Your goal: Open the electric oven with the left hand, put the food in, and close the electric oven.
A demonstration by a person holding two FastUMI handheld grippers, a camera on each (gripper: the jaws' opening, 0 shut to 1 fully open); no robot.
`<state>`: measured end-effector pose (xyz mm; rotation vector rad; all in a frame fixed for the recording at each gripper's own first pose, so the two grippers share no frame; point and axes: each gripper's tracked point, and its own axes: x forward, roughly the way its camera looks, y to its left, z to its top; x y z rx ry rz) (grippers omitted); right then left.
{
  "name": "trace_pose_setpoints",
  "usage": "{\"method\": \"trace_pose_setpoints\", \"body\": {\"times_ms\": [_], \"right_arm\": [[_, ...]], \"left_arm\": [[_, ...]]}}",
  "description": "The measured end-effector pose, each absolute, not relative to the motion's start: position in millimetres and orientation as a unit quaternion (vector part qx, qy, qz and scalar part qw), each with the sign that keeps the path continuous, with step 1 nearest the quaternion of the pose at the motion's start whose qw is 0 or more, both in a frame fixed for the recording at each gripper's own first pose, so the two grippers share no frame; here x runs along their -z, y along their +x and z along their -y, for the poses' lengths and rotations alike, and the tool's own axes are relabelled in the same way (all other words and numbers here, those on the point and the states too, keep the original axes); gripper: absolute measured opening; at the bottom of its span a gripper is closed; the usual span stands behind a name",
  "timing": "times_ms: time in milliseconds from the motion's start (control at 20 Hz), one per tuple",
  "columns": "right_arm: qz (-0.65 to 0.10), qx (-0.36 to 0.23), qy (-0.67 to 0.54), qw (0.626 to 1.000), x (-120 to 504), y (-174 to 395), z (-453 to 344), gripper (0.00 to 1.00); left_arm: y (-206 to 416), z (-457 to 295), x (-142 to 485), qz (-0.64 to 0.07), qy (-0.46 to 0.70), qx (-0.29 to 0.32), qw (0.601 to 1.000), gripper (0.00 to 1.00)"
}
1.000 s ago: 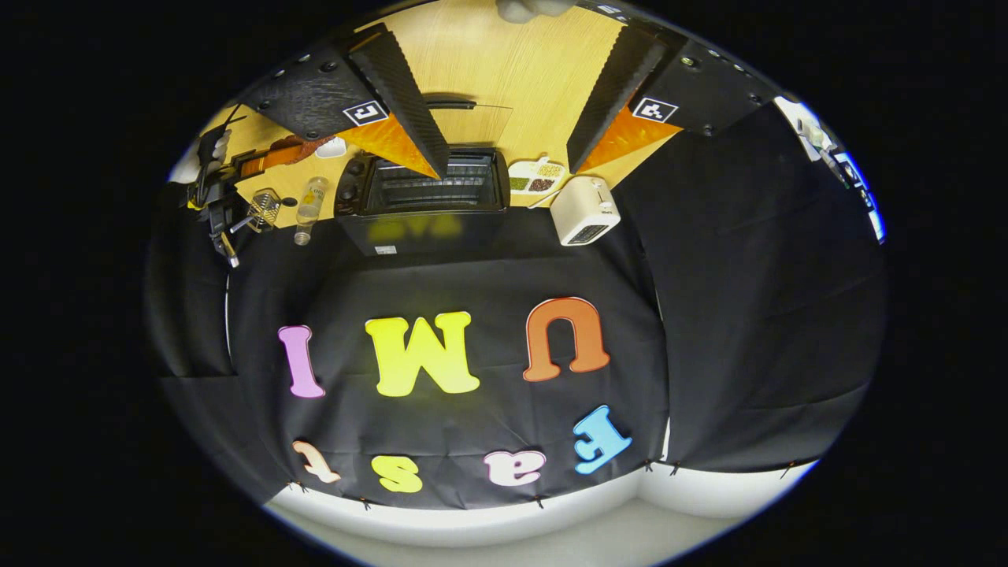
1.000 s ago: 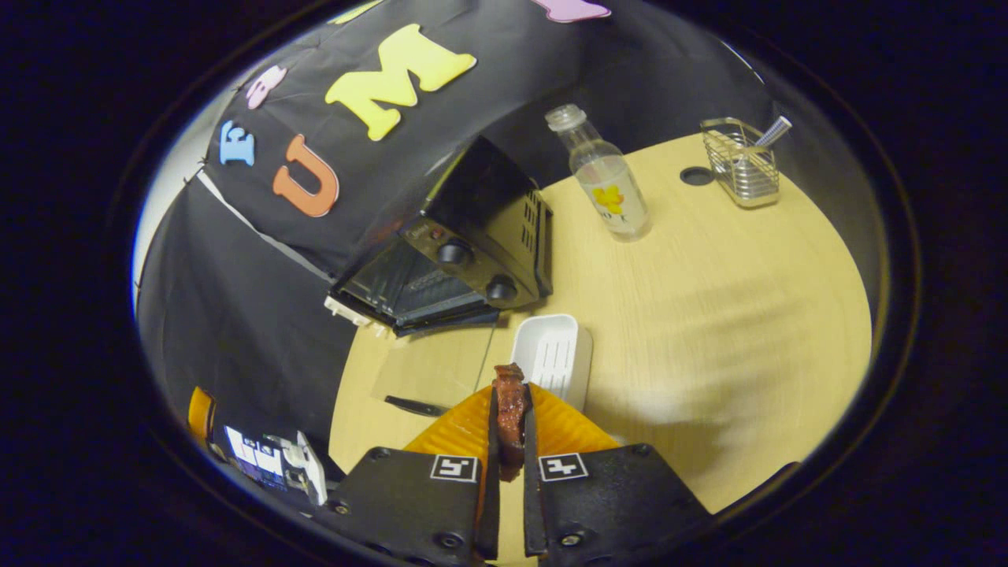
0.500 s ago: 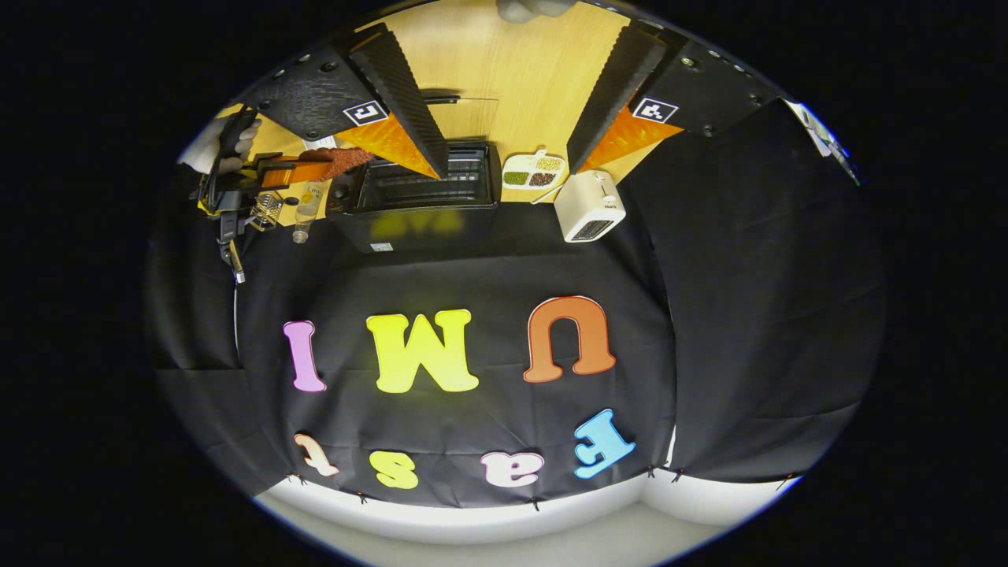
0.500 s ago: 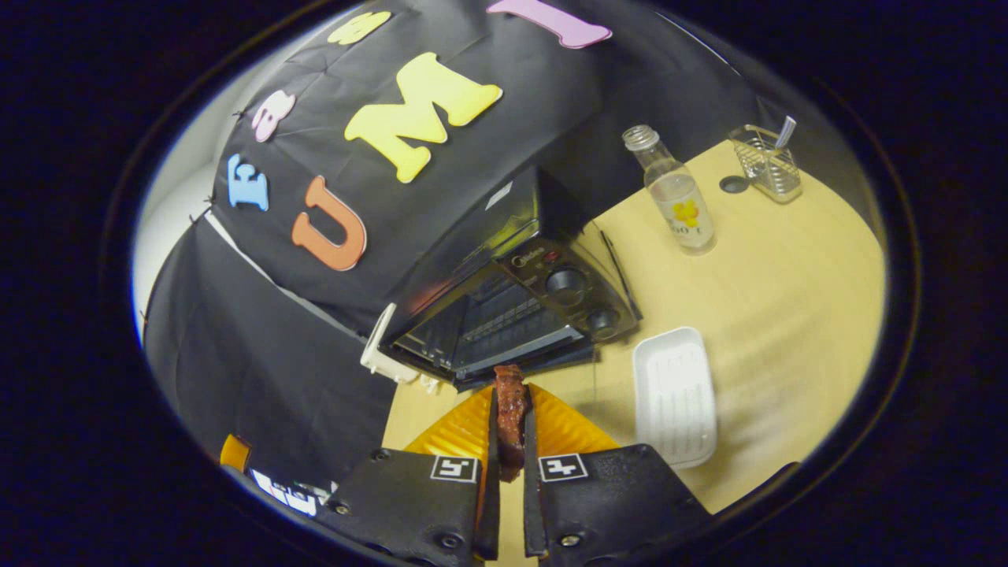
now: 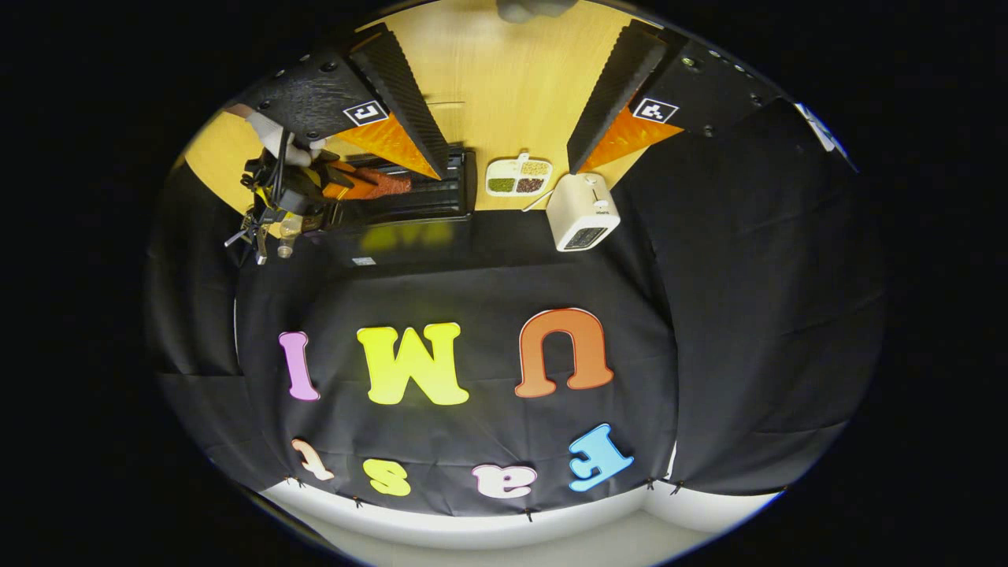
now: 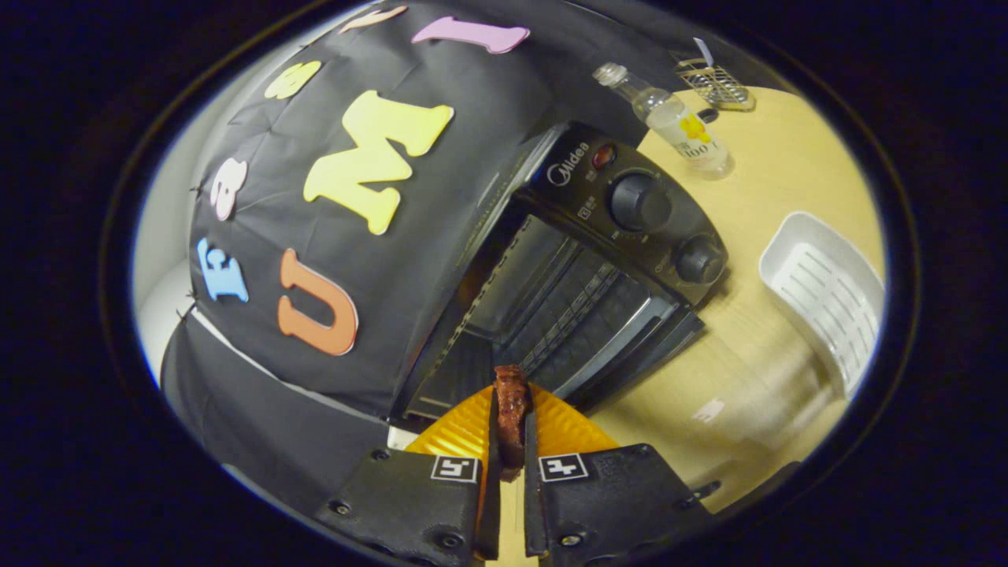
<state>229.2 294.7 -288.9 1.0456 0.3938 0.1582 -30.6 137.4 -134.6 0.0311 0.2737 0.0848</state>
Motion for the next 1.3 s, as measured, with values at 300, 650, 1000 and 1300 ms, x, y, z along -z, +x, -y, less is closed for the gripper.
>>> {"method": "trace_pose_setpoints", "body": {"times_ms": [300,650,1000,1300], "right_arm": [[-0.143,-0.024,0.532,0.834,294.1,291.0,-294.9,0.15],[-0.120,0.013,0.491,0.863,310.5,323.9,-288.7,0.16],[-0.121,0.027,0.417,0.900,311.2,323.6,-287.1,0.35],[-0.105,0.033,0.284,0.952,292.5,312.1,-272.1,0.94]], "left_arm": [[-24.1,-155.6,155.8,-0.148,-0.002,-0.037,0.988,0.97],[-17.7,-158.8,159.4,-0.143,0.014,-0.040,0.989,0.96],[-15.8,-152.5,162.4,-0.146,0.017,-0.038,0.988,0.97],[-13.6,-146.0,162.5,-0.146,0.018,-0.033,0.989,0.97]]}}
